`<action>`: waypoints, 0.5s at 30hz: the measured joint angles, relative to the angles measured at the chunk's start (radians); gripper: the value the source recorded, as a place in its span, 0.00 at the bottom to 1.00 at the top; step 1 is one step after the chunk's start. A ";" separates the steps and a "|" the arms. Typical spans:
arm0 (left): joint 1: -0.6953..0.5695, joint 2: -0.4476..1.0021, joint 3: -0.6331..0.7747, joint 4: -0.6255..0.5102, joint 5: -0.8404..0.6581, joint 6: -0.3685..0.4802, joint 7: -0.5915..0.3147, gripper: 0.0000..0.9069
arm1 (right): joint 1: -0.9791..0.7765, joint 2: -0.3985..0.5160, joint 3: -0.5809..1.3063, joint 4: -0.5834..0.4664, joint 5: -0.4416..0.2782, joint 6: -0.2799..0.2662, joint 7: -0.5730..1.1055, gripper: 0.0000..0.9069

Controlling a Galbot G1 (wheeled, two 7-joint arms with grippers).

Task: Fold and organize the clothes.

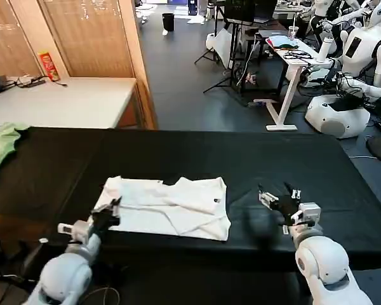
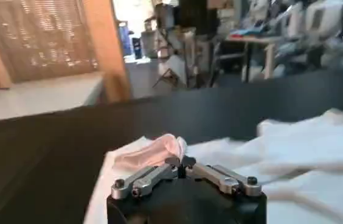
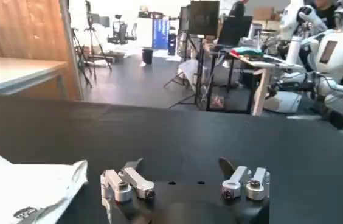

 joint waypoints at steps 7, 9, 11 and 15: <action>-0.059 -0.054 0.117 -0.006 -0.030 0.010 -0.003 0.00 | -0.019 0.007 0.016 0.007 -0.006 0.001 -0.003 0.97; -0.072 -0.067 0.146 -0.004 -0.043 0.017 -0.009 0.00 | -0.022 0.007 0.015 0.008 -0.006 0.001 -0.004 0.97; -0.088 -0.078 0.174 0.002 -0.045 0.020 -0.011 0.00 | -0.023 0.006 0.014 0.008 -0.007 0.002 -0.006 0.97; -0.111 -0.094 0.231 0.011 -0.063 0.025 -0.008 0.00 | -0.026 0.004 0.008 0.005 -0.012 0.010 -0.015 0.97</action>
